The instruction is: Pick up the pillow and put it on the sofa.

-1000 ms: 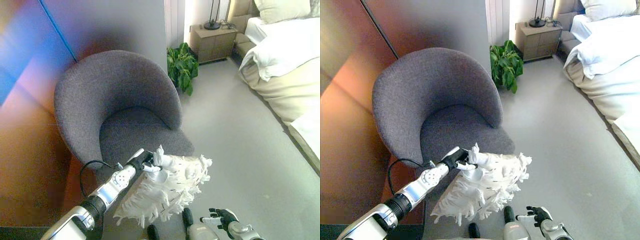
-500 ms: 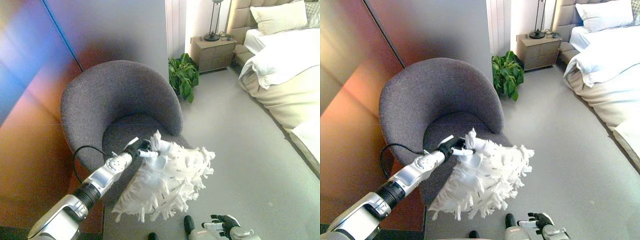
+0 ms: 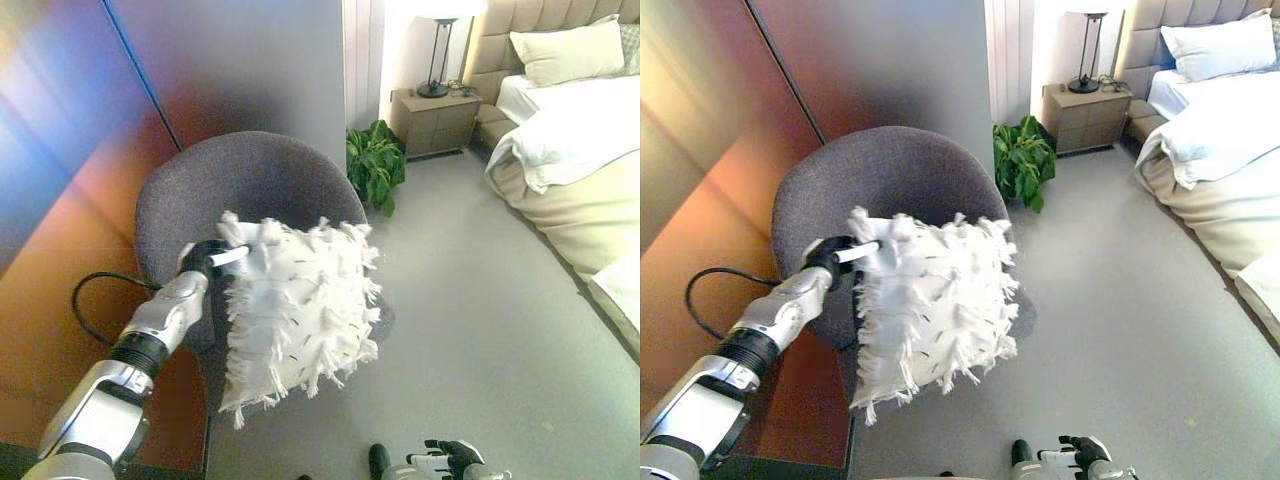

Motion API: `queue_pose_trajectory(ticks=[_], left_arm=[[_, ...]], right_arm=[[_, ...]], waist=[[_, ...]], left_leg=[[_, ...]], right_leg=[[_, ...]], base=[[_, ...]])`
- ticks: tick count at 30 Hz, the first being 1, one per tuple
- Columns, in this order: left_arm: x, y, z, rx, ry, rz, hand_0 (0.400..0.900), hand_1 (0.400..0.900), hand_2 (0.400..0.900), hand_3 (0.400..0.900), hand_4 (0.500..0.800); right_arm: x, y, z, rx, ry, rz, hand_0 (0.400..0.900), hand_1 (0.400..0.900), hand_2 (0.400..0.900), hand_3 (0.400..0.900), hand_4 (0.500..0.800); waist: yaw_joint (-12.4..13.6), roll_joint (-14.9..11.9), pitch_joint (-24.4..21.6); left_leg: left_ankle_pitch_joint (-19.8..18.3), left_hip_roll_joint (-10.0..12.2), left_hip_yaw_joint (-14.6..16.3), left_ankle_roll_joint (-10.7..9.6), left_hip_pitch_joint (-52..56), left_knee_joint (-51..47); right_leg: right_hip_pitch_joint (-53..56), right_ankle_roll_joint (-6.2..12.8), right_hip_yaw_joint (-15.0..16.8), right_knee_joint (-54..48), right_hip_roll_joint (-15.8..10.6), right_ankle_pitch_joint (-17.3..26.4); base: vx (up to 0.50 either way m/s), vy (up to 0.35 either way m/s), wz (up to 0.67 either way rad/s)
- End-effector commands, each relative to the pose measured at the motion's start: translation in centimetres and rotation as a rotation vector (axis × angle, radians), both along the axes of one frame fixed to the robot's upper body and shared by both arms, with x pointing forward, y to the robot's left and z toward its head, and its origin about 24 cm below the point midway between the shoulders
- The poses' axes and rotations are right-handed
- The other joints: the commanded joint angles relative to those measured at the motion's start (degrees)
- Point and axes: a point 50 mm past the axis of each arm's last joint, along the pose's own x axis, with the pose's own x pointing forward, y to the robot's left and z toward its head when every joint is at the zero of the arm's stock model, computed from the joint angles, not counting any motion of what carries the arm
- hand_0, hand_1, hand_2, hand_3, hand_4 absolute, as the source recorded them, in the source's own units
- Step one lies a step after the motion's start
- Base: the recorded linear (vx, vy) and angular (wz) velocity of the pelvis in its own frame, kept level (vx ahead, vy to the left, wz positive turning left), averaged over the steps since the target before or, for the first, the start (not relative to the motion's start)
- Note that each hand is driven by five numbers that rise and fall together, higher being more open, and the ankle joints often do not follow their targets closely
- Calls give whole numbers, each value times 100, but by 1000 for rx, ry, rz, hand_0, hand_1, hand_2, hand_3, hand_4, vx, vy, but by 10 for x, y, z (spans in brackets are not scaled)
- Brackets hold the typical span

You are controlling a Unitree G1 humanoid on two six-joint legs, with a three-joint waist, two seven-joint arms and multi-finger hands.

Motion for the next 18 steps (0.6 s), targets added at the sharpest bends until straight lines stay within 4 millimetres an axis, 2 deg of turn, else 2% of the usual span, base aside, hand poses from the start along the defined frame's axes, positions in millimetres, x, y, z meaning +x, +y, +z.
queue_pose_trajectory(ticks=[1, 4, 8, 9, 10, 11, 18], left_arm=[[17, 66, 149, 82, -480, 235, 400, 400, 400, 400, 500], [13, 76, 147, 82, -442, 242, 400, 400, 400, 400, 500], [12, 80, 147, 99, -412, 246, 400, 400, 400, 400, 500], [13, 80, 147, 105, -411, 243, 416, 416, 416, 416, 509], [13, 80, 148, 107, -410, 244, 714, 714, 714, 714, 688], [13, 80, 148, 112, -408, 247, 900, 900, 900, 900, 800], [15, 79, 152, 154, -397, 253, 900, 900, 900, 900, 800]], right_arm=[[-43, -18, -5, -49, 114, 2, 900, 900, 900, 900, 800], [-45, -20, -5, -55, 115, 5, 900, 900, 900, 900, 800], [-45, -22, -4, -60, 107, 10, 900, 900, 900, 900, 800], [-45, -23, -4, -63, 103, 10, 900, 900, 900, 900, 800], [-44, -23, -3, -66, 99, 10, 900, 900, 900, 900, 800], [-43, -24, -3, -69, 94, 11, 900, 900, 900, 900, 800], [-36, -27, 0, -78, 71, 6, 900, 900, 900, 900, 800]], waist=[[249, -73, -650], [279, -49, -644], [284, -38, -622], [284, -31, -610], [281, -29, -601], [276, -24, -587], [255, -9, -471]], left_leg=[[-583, -159, -389, -52, -191, 562], [-560, -174, -431, -50, -208, 519], [-513, -179, -467, -66, -220, 430], [-489, -177, -471, -75, -220, 376], [-478, -178, -471, -80, -223, 350], [-470, -180, -469, -84, -229, 329], [-498, -207, -405, -66, -287, 351]], right_leg=[[212, 531, 237, 544, -270, -920], [201, 525, 202, 555, -262, -945], [185, 534, 165, 560, -252, -968], [185, 542, 146, 546, -249, -968], [177, 546, 137, 538, -250, -966], [165, 549, 132, 531, -252, -963], [77, 578, 153, 541, -292, -955]], base=[[43, 21, 13], [45, 29, 14], [39, 26, 12], [30, 30, 9], [24, 35, 9], [3, 31, 5], [-3, 9, 1]])
